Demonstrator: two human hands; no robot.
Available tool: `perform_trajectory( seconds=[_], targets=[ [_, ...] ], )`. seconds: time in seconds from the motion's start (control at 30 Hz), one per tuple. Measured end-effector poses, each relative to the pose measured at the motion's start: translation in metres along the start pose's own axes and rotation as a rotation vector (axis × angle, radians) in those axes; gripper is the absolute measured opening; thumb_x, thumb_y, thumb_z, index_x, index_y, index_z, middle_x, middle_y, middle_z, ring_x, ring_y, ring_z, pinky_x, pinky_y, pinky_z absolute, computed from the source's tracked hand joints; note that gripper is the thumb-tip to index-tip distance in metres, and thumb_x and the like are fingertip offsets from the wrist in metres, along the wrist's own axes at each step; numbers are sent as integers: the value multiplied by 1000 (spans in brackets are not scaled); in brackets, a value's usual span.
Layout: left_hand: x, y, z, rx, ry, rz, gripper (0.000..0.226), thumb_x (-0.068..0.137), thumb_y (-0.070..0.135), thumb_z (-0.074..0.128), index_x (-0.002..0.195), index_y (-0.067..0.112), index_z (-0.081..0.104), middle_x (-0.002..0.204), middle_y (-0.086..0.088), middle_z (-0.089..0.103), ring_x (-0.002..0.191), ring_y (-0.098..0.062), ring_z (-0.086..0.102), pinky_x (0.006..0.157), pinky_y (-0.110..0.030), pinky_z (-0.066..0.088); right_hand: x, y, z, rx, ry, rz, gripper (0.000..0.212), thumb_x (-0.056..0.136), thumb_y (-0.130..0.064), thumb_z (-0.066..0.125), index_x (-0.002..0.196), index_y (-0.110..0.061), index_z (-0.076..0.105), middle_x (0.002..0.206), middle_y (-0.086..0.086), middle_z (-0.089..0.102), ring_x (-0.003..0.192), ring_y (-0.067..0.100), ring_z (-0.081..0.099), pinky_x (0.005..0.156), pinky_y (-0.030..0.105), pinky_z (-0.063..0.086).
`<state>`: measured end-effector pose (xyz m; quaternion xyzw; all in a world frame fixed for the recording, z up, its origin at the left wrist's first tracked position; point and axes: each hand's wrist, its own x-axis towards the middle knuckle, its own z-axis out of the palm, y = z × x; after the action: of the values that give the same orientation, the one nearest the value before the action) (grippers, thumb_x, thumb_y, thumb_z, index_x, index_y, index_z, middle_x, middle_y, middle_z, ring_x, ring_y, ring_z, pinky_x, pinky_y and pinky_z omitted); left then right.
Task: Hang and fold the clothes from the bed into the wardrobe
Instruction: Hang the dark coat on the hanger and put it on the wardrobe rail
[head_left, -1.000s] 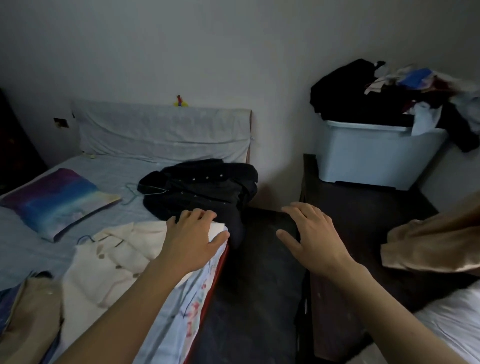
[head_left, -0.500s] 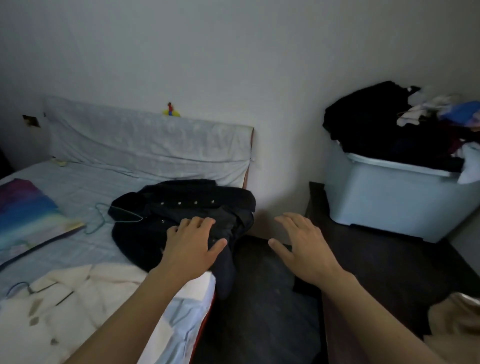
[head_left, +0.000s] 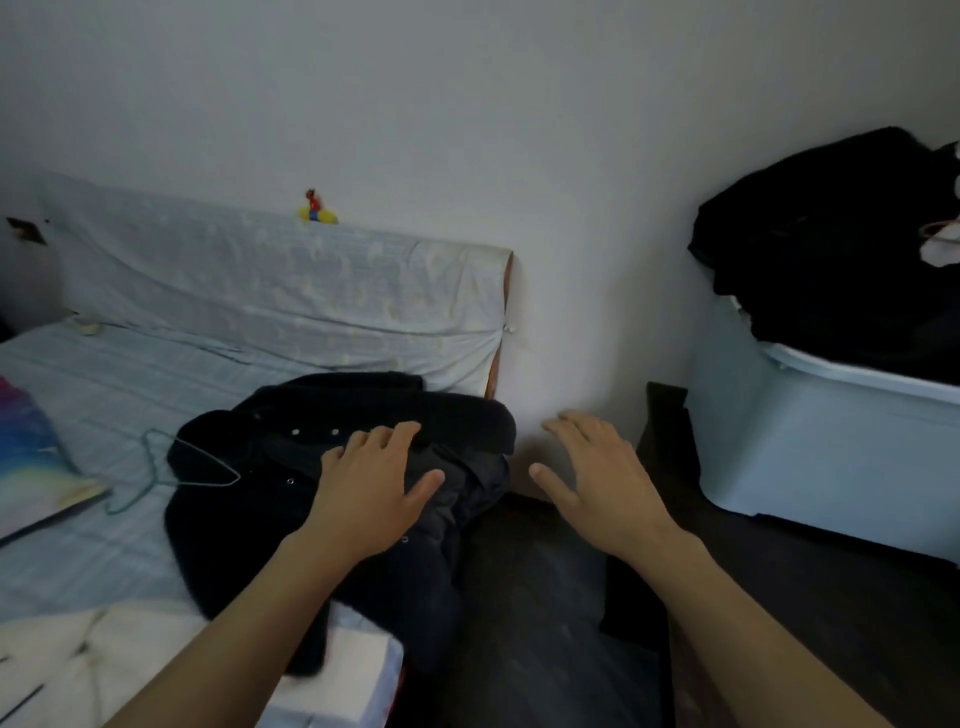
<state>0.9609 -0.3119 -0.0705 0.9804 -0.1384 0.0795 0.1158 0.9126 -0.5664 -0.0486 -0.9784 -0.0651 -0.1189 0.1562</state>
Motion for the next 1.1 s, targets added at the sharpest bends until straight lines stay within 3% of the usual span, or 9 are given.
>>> perform_trajectory(
  seconds=[0.3, 0.43, 0.53, 0.97, 1.1],
  targets=[
    [114, 37, 24, 39, 1, -101, 61, 94, 65, 38, 144, 30, 37, 141, 8, 47, 130, -19, 42, 108, -44, 33, 131, 93, 4, 67, 8, -131, 55, 97, -49, 49, 145, -24, 39, 152, -2, 36, 141, 15, 27, 109, 23, 16],
    [153, 23, 25, 40, 14, -158, 61, 94, 65, 38, 143, 30, 39, 140, 8, 49, 130, -18, 43, 108, -44, 33, 184, 103, 23, 118, -20, -161, 58, 97, -51, 48, 146, -21, 40, 153, 0, 36, 141, 16, 29, 113, 28, 20],
    [179, -1, 30, 28, 22, -213, 61, 93, 67, 37, 142, 31, 40, 138, 9, 51, 127, -17, 45, 108, -45, 35, 226, 99, 41, 125, -56, -202, 62, 95, -56, 43, 145, -21, 40, 153, 0, 36, 141, 16, 30, 116, 31, 23],
    [301, -140, 62, -128, 118, -384, 59, 93, 63, 39, 140, 29, 43, 138, 5, 50, 127, -19, 45, 102, -43, 37, 413, 22, 125, 150, -156, -342, 57, 96, -51, 50, 144, -20, 43, 149, 0, 39, 138, 17, 33, 115, 26, 22],
    [318, -175, 60, -119, 152, -466, 58, 92, 63, 41, 139, 28, 46, 137, 4, 52, 125, -21, 46, 102, -45, 39, 461, -4, 142, 142, -179, -400, 71, 89, -64, 34, 143, -20, 44, 148, 1, 40, 136, 17, 34, 112, 27, 23]
  ],
)
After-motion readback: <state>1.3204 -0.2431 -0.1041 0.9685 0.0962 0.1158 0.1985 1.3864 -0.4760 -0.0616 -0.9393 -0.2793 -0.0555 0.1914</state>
